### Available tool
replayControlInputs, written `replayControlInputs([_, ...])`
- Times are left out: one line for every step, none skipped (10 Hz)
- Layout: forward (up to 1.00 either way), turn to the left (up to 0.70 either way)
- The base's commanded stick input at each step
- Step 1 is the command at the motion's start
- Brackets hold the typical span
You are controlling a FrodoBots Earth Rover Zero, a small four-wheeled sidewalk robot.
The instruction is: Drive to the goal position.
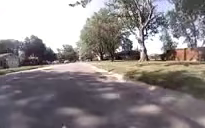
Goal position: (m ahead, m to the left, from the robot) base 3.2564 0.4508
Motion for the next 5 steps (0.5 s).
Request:
replayControlInputs([0.69, 0.03])
replayControlInputs([0.69, 0.03])
replayControlInputs([0.69, 0.03])
replayControlInputs([0.69, 0.03])
replayControlInputs([0.69, 0.03])
